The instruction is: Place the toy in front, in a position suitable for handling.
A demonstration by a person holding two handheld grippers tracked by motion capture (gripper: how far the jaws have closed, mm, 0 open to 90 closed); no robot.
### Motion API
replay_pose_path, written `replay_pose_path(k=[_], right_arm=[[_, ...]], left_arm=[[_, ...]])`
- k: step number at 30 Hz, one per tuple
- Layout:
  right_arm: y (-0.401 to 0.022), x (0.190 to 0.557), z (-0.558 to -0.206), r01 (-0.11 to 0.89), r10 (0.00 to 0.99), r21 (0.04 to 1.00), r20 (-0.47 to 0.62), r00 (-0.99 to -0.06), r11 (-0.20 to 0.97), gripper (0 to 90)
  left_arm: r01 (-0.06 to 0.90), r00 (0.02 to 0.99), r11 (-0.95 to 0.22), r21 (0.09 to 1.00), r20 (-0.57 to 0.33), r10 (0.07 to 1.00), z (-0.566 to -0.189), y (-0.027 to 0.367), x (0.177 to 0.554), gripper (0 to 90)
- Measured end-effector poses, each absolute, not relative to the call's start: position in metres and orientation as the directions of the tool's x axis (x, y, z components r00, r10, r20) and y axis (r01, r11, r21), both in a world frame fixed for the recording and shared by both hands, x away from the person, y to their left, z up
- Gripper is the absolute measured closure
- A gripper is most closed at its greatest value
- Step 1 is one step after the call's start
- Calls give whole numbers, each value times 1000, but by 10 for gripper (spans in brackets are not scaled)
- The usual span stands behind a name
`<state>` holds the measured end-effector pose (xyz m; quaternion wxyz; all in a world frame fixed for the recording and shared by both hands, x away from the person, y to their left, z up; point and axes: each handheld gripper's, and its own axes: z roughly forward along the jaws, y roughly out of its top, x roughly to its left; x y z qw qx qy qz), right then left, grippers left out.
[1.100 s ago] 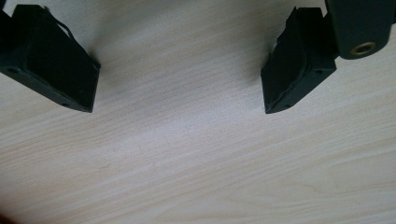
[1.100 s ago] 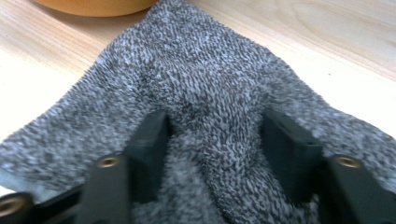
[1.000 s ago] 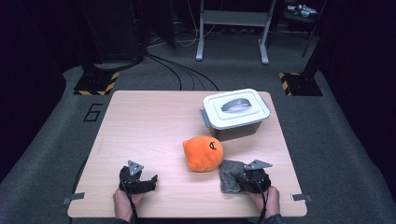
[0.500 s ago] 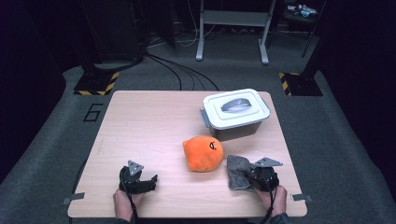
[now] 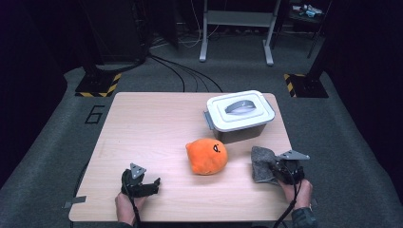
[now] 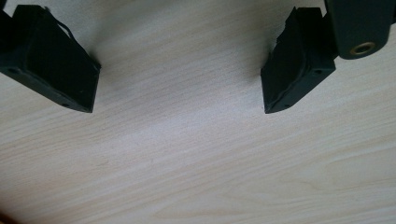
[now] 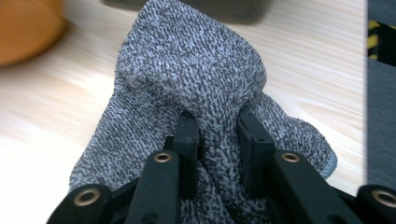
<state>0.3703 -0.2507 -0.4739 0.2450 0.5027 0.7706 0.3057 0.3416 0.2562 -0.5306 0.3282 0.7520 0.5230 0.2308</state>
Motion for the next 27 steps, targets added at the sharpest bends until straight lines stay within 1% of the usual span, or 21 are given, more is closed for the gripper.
replay_pose_path(k=[6, 9, 10, 12, 13, 14, 15, 17, 18, 21, 24, 27], right_arm=[[-264, 386, -494, 672, 944, 683, -78, -322, 286, 689], [-270, 391, -505, 697, 951, 667, -60, -303, 264, 656], [-273, 392, -507, 700, 955, 672, -33, -296, 241, 639], [-275, 393, -508, 700, 958, 676, -30, -286, 230, 577], [-275, 393, -507, 707, 962, 671, -35, -270, 223, 482], [-275, 393, -507, 704, 965, 677, -42, -258, 217, 412], [-277, 392, -505, 698, 964, 683, -37, -264, 217, 322], [-279, 387, -502, 686, 966, 701, -17, -257, 194, 203], [-281, 384, -501, 685, 966, 706, 5, -258, 180, 167], [-283, 373, -499, 677, 965, 721, 49, -256, 143, 123], [-281, 366, -502, 678, 965, 721, 49, -259, 145, 88], [-279, 360, -509, 677, 963, 719, 41, -265, 156, 64]], left_arm=[[635, 347, -239, 735, 5, 938, -531, 256, 342, 114], [634, 347, -238, 735, 5, 938, -531, 256, 341, 114], [634, 347, -238, 735, 5, 938, -531, 256, 341, 115], [635, 347, -238, 735, 4, 938, -531, 256, 341, 114], [635, 347, -238, 735, 4, 938, -531, 256, 342, 114], [634, 347, -238, 736, 4, 938, -531, 256, 341, 114], [632, 344, -236, 738, 6, 939, -531, 256, 341, 114], [633, 342, -235, 738, 6, 940, -531, 256, 341, 114], [633, 344, -237, 737, 7, 939, -531, 256, 341, 114], [635, 348, -241, 734, 6, 937, -530, 256, 341, 112], [635, 360, -252, 731, 8, 933, -530, 256, 341, 111], [625, 351, -221, 749, -17, 936, -528, 257, 340, 111]])
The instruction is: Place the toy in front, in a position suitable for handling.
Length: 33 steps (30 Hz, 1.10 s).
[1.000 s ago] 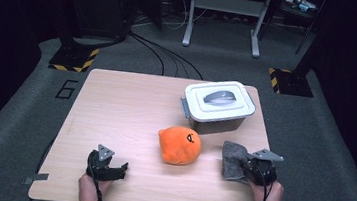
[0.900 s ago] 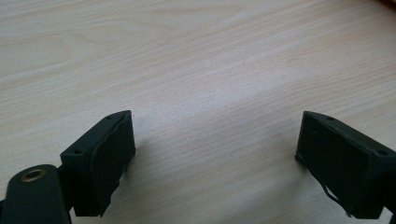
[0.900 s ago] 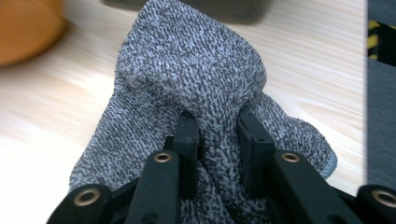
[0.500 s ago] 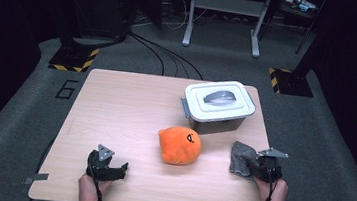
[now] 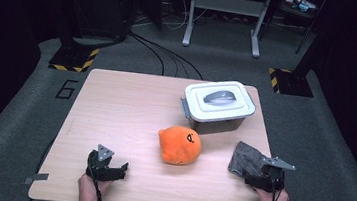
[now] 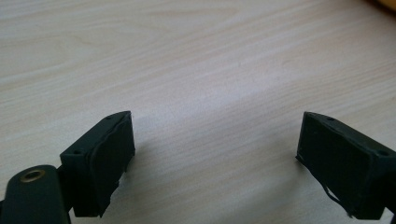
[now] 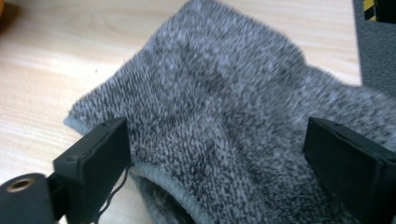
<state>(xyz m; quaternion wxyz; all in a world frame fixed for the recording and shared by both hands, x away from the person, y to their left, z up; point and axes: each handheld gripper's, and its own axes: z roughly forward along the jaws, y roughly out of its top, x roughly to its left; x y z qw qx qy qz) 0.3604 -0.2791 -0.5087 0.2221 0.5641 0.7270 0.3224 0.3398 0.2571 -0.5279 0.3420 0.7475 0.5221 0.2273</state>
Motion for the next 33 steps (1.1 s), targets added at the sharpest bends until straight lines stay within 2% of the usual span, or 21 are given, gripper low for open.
replay_pose_path(k=[10, 22, 33], right_arm=[[-275, 358, -522, 657, 967, 735, 9, -254, 166, 55], [-275, 357, -527, 637, 965, 749, -14, -260, 183, 50], [-274, 357, -527, 638, 966, 748, -15, -259, 183, 52]], left_arm=[[568, 434, -192, 801, -93, 896, -500, 233, 341, 112], [517, 574, -282, 808, -83, 814, -490, 181, 354, 114], [497, 621, -291, 817, -101, 777, -481, 147, 367, 144]])
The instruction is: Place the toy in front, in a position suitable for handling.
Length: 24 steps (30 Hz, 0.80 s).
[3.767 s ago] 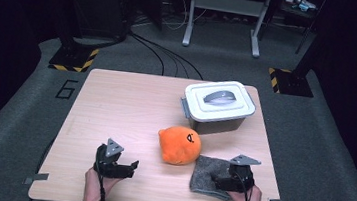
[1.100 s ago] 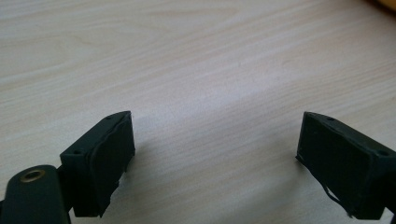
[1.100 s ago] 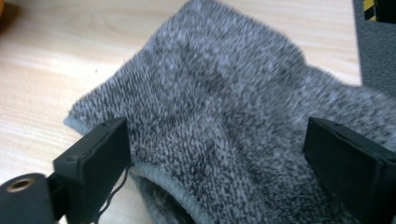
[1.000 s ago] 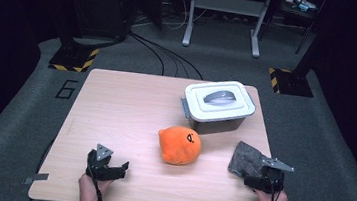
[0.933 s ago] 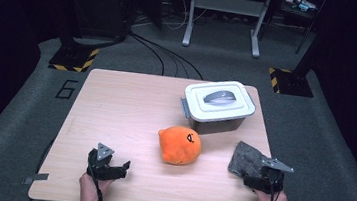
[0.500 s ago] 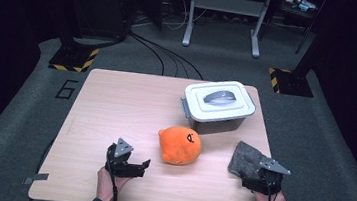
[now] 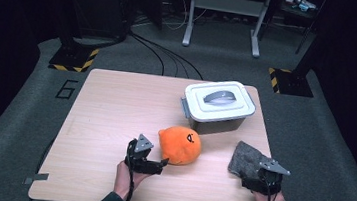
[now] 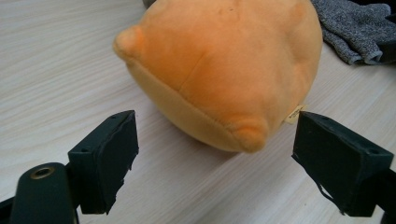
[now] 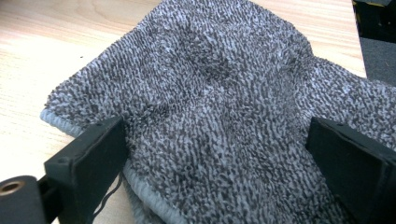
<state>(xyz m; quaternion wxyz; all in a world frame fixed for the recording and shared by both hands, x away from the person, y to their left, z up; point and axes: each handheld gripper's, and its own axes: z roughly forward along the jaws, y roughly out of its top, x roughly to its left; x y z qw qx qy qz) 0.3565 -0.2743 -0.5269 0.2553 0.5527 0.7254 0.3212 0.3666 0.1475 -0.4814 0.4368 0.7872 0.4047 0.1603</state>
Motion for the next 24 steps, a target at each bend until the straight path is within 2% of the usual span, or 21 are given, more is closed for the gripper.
replay_pose_path(k=[5, 11, 24], right_arm=[[-274, 357, -527, 638, 966, 748, -15, -258, 182, 53], [-274, 356, -527, 638, 966, 748, -16, -257, 182, 53], [-275, 357, -527, 636, 966, 749, -17, -259, 184, 54]], left_arm=[[514, 616, -321, 795, -81, 784, -486, 140, 372, 193], [530, 626, -314, 788, -113, 772, -498, 136, 381, 235], [517, 667, -285, 808, -171, 725, -504, 139, 382, 655]])
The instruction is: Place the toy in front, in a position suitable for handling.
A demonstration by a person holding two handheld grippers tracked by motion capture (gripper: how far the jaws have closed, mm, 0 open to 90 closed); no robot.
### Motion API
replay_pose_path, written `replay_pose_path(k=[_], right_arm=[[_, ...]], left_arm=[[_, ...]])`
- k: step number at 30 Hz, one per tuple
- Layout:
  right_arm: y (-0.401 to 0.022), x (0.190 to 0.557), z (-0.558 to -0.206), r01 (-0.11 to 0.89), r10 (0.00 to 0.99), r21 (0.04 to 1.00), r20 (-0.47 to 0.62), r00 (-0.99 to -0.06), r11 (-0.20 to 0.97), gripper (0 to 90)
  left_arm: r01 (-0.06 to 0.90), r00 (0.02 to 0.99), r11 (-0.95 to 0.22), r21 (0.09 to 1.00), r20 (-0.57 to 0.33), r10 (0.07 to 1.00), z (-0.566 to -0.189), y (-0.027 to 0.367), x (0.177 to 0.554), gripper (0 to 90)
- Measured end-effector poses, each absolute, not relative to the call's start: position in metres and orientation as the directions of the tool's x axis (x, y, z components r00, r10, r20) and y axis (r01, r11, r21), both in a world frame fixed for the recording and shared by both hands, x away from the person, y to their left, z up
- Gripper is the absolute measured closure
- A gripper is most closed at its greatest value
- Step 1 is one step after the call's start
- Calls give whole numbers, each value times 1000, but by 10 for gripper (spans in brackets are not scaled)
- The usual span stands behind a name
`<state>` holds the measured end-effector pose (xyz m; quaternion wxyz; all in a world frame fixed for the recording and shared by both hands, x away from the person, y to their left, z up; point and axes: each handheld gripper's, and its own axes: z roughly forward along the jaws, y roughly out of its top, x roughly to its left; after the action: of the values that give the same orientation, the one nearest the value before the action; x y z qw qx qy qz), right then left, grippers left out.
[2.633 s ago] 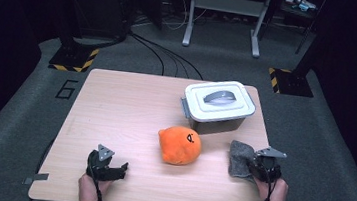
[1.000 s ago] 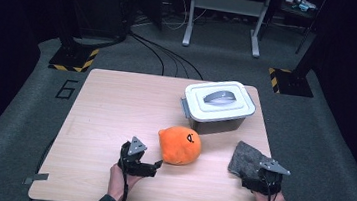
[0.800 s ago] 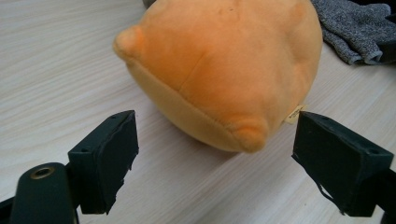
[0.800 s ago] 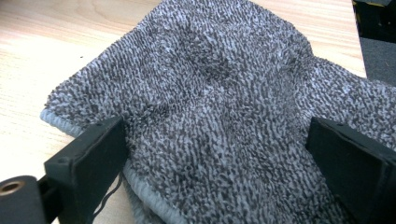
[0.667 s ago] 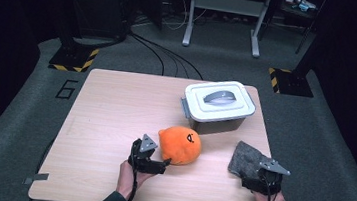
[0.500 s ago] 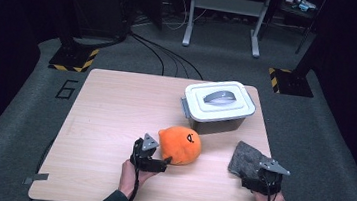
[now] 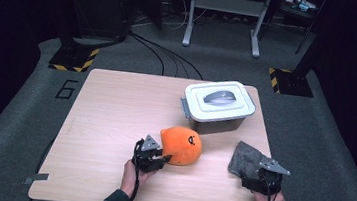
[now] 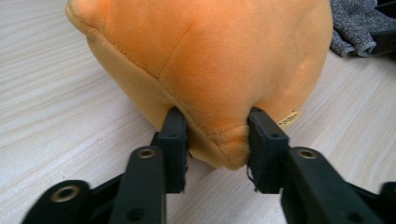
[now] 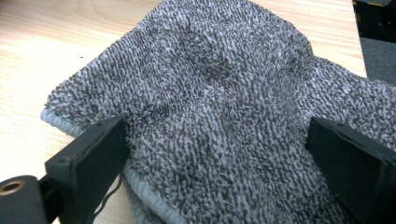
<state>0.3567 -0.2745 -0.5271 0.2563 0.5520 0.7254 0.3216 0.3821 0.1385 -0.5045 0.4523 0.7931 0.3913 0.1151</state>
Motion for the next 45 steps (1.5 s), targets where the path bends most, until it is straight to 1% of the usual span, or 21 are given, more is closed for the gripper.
replay_pose_path(k=[3, 7, 10, 17, 23, 25, 26, 28, 29, 31, 32, 34, 35, 37, 39, 42, 45], right_arm=[[-274, 357, -527, 637, 966, 749, -15, -257, 182, 54], [-274, 356, -527, 634, 966, 751, -19, -259, 184, 55], [-274, 356, -527, 632, 967, 753, -21, -254, 182, 55], [-274, 356, -527, 632, 966, 752, -23, -257, 186, 55], [-274, 356, -527, 634, 966, 751, -22, -257, 185, 55], [-274, 357, -527, 634, 966, 751, -20, -259, 185, 56], [-274, 356, -527, 638, 967, 749, -14, -254, 179, 56], [-274, 357, -527, 635, 966, 750, -17, -259, 184, 56], [-274, 357, -527, 637, 966, 749, -14, -256, 180, 56], [-274, 357, -527, 638, 967, 748, -15, -256, 181, 56], [-274, 357, -527, 637, 966, 749, -15, -256, 181, 56], [-274, 357, -527, 638, 966, 748, -16, -256, 181, 56], [-274, 357, -527, 638, 967, 750, -13, -253, 176, 56], [-274, 357, -527, 637, 967, 750, -11, -254, 176, 55], [-276, 357, -526, 640, 966, 750, 8, -260, 166, 54], [-281, 357, -524, 655, 965, 747, 72, -252, 116, 56], [-284, 356, -512, 649, 966, 755, 89, -242, 93, 87]], left_arm=[[516, 676, -261, 816, -200, 709, -505, 141, 383, 705], [528, 676, -223, 820, -246, 694, -505, 145, 383, 727], [516, 690, -217, 829, -251, 679, -501, 147, 381, 740], [515, 711, -200, 834, -285, 643, -496, 157, 371, 744], [507, 747, -245, 826, -280, 602, -490, 166, 353, 741], [510, 748, -264, 818, -271, 606, -493, 169, 350, 729], [520, 738, -260, 814, -274, 617, -496, 170, 350, 710], [535, 717, -251, 806, -276, 641, -499, 172, 350, 630], [540, 708, -242, 806, -279, 649, -499, 174, 350, 547], [529, 699, -231, 817, -265, 664, -497, 176, 348, 455], [528, 691, -208, 824, -274, 669, -497, 176, 347, 387], [528, 679, -200, 825, -269, 683, -497, 178, 349, 337], [538, 671, -188, 822, -282, 686, -498, 178, 350, 302], [546, 663, -175, 819, -295, 688, -498, 177, 351, 301], [544, 677, -206, 813, -281, 680, -499, 175, 352, 314], [551, 679, -215, 807, -283, 677, -500, 173, 352, 407], [553, 682, -217, 805, -287, 672, -500, 173, 351, 513]])
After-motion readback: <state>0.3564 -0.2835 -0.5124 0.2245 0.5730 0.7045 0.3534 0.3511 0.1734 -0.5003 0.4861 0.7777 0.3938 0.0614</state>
